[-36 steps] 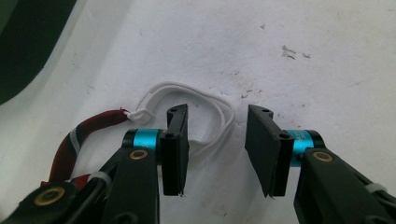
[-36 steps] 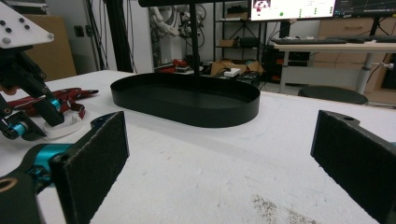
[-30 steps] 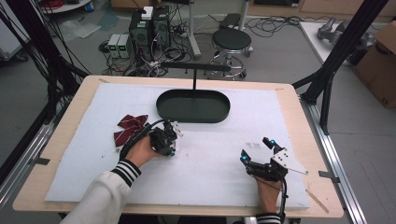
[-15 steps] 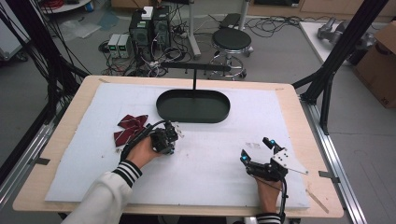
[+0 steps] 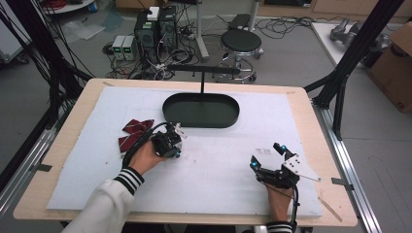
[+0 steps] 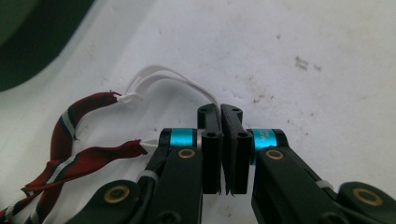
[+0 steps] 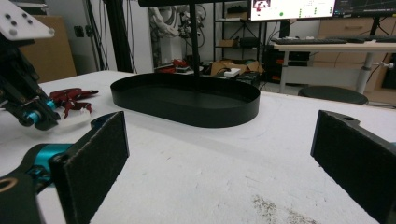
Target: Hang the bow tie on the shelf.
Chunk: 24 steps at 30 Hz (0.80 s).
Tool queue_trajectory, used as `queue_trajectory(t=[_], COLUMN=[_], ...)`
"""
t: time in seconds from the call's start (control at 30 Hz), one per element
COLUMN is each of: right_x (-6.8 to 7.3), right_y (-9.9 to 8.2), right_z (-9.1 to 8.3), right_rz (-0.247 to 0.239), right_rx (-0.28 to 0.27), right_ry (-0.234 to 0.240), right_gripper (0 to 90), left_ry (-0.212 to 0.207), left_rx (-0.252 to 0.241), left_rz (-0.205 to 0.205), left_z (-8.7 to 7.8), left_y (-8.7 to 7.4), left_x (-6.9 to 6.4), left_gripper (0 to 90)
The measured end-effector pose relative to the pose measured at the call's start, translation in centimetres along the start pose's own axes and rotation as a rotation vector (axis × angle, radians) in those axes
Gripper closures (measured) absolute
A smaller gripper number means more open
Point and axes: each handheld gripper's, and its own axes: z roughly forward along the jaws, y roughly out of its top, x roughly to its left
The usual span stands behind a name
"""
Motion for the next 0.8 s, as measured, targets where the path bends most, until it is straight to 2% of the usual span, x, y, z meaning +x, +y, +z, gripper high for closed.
queue_trajectory(t=[0.07, 0.13, 0.2, 0.23, 0.3, 0.4, 0.5, 0.57, 0.63, 0.67, 0.7, 0.73, 0.77, 0.8], right_x=[0.0, 0.0, 0.0, 0.0, 0.0, 0.0, 0.0, 0.0, 0.0, 0.0, 0.1, 0.1, 0.0, 0.0], right_y=[0.0, 0.0, 0.0, 0.0, 0.0, 0.0, 0.0, 0.0, 0.0, 0.0, 0.0, 0.0, 0.0, 0.0], right_z=[0.0, 0.0, 0.0, 0.0, 0.0, 0.0, 0.0, 0.0, 0.0, 0.0, 0.0, 0.0, 0.0, 0.0], right_rz=[0.000, -0.002, -0.004, -0.005, -0.006, -0.006, -0.002, -0.002, -0.003, -0.003, -0.004, -0.002, -0.003, -0.003], right_rx=[0.000, 0.000, -0.001, -0.001, -0.001, -0.001, 0.001, 0.001, 0.001, 0.001, 0.000, 0.001, 0.001, 0.000], right_ry=[0.000, -0.001, 0.000, 0.000, -0.001, -0.001, -0.001, -0.001, -0.001, -0.001, -0.003, -0.002, -0.001, 0.000], right_gripper=[3.2, 3.2, 3.2, 3.2, 3.2, 3.2, 3.2, 3.2, 3.2, 3.2, 3.2, 3.2, 3.2, 3.2], left_ry=[0.003, -0.002, 0.004, 0.017, 0.017, 0.039, 0.063, 0.068, 0.080, 0.084, 0.086, 0.087, 0.087, 0.090], left_rx=[-0.013, -0.077, -0.094, -0.139, -0.179, -0.256, -0.301, -0.309, -0.341, -0.367, -0.414, -0.435, -0.435, -0.480], left_rz=[-0.005, -0.028, -0.027, -0.035, -0.050, -0.083, -0.108, -0.107, -0.122, -0.132, -0.147, -0.156, -0.156, -0.170], left_z=[-0.2, -1.1, -1.4, -2.0, -2.5, -3.4, -4.2, -4.5, -5.1, -5.4, -6.0, -6.3, -6.3, -6.9], left_y=[0.0, -0.2, -0.2, -0.3, -0.4, -0.5, -0.6, -0.6, -0.7, -0.7, -0.6, -0.6, -0.6, -0.4], left_x=[0.1, 0.5, 0.6, 0.8, 1.1, 1.5, 1.8, 2.0, 2.3, 2.4, 2.7, 2.9, 2.9, 3.1], left_gripper=[86.5, 86.5, 86.5, 86.5, 86.5, 86.5, 86.5, 86.5, 86.5, 86.5, 86.5, 86.5, 86.5, 86.5])
